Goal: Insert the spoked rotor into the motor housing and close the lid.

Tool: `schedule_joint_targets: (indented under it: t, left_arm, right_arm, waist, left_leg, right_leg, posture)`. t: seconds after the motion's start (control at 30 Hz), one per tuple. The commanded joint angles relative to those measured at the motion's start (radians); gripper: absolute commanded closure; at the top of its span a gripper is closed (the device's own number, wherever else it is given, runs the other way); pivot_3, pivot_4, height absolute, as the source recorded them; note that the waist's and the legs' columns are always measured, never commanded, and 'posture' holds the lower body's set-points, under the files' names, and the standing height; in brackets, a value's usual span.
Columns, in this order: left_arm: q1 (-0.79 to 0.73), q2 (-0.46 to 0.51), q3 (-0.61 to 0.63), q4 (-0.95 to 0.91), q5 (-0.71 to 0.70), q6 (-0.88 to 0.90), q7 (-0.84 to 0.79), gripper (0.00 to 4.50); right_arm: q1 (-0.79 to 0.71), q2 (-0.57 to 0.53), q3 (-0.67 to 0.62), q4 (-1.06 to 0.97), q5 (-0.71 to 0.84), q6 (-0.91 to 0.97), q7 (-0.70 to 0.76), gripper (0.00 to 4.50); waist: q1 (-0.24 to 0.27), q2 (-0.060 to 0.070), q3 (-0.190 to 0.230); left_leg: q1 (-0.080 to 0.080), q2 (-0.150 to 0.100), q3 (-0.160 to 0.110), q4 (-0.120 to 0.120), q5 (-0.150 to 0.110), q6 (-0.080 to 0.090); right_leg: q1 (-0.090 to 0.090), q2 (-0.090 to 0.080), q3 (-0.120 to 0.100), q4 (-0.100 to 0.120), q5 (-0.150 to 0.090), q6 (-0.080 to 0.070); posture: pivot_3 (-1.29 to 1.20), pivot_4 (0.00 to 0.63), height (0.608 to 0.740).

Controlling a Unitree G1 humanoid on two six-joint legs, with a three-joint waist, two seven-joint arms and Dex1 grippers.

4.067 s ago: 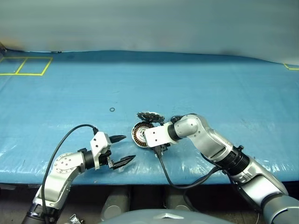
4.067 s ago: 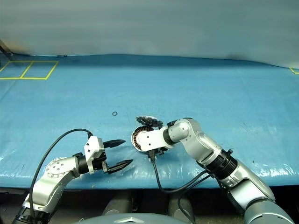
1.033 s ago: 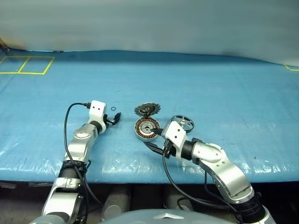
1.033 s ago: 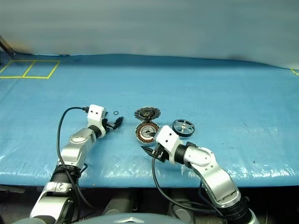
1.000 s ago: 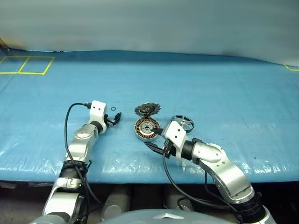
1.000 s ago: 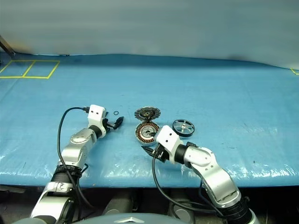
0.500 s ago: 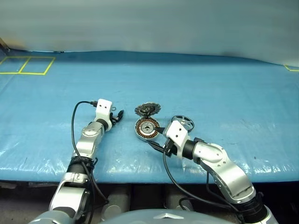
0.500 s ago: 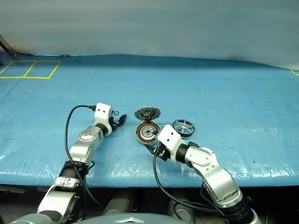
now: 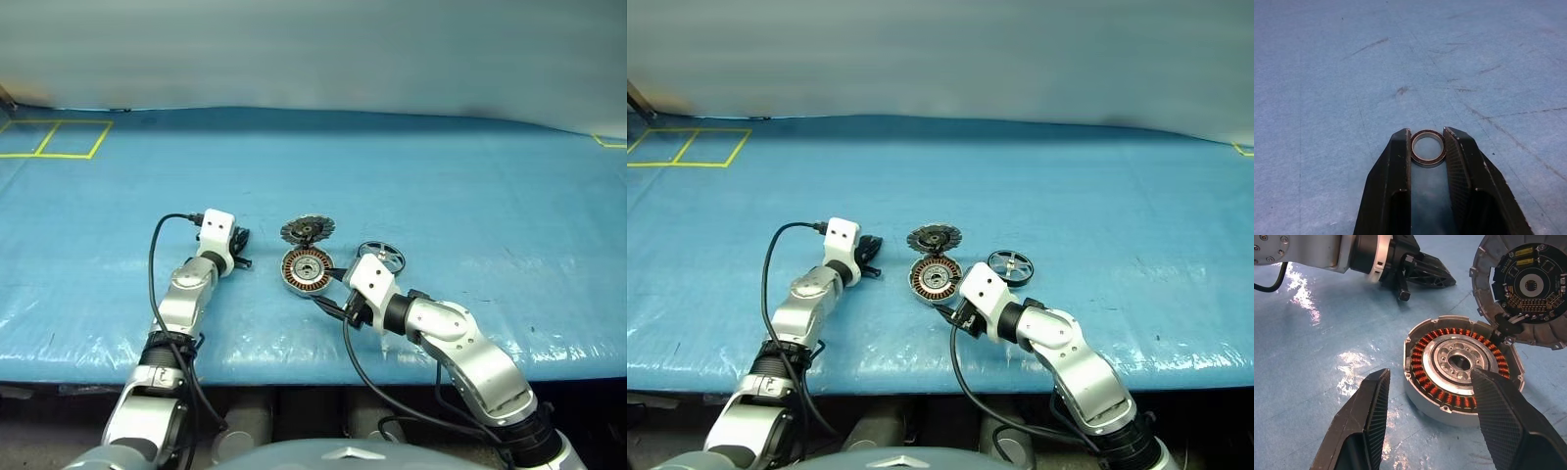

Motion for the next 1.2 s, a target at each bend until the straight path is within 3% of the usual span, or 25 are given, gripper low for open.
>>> schedule_joint_targets:
  t: [0.03, 0.23, 0.4, 0.63, 0.93, 1.2]
  left_arm:
    - [0.064, 0.013, -0.005, -0.023, -0.024, -0.03, -0.072, 3.86]
    - [0.167, 0.061, 0.01, -0.19, -0.112, -0.182, -0.247, 3.86]
    - [0.238, 0.123, 0.022, -0.381, -0.221, -0.138, -0.378, 3.86]
    - [0.273, 0.171, -0.059, -0.558, -0.258, -0.055, -0.462, 3.86]
    - [0.239, 0.18, -0.187, -0.494, -0.174, -0.078, -0.515, 3.86]
    - [0.158, 0.138, -0.209, -0.366, -0.135, -0.123, -0.518, 3.86]
  right_arm:
    - [0.01, 0.013, -0.014, -0.011, -0.006, -0.031, -0.022, 1.75]
    - [0.02, 0.041, -0.048, 0.007, -0.008, -0.069, -0.06, 1.75]
    - [0.063, 0.024, -0.076, 0.006, 0.006, -0.094, -0.047, 1.75]
    - [0.15, 0.024, -0.106, 0.04, -0.008, -0.16, -0.065, 1.75]
    - [0.226, 0.03, -0.124, 0.056, -0.01, -0.22, -0.068, 1.75]
    - [0.263, 0.033, -0.119, 0.045, -0.005, -0.226, -0.059, 1.75]
  waist:
    - [0.0, 0.0, 0.0]
    - [0.001, 0.0, 0.0]
    - [0.005, -0.001, 0.0]
    - [0.002, 0.0, 0.0]
    - [0.002, 0.0, 0.001]
    - [0.002, 0.0, 0.001]
  left_leg:
    - [0.0, 0.0, 0.0, 0.0, 0.0, 0.0]
    - [-0.002, 0.001, 0.0, -0.001, 0.0, 0.0]
    - [-0.005, 0.001, 0.0, -0.001, 0.0, 0.0]
    - [-0.004, 0.001, 0.0, -0.001, 0.0, 0.0]
    - [-0.004, 0.001, 0.001, -0.001, 0.0, 0.0]
    - [-0.004, 0.001, 0.001, 0.0, 0.0, 0.0]
  right_leg:
    - [0.0, 0.0, 0.0, 0.0, 0.0, 0.0]
    - [-0.002, -0.001, 0.0, 0.0, -0.003, -0.006]
    - [-0.009, -0.001, 0.0, 0.0, -0.003, -0.01]
    - [-0.009, -0.001, 0.0, 0.0, -0.005, -0.009]
    - [-0.008, 0.0, 0.0, 0.0, -0.005, -0.009]
    - [-0.008, 0.0, 0.0, 0.0, -0.005, -0.008]
  posture:
    - [0.0, 0.15, 0.74]
    - [0.0, 0.15, 0.74]
    - [0.0, 0.15, 0.74]
    - [0.0, 0.15, 0.74]
    - [0.0, 0.15, 0.74]
    - [0.0, 0.15, 0.74]
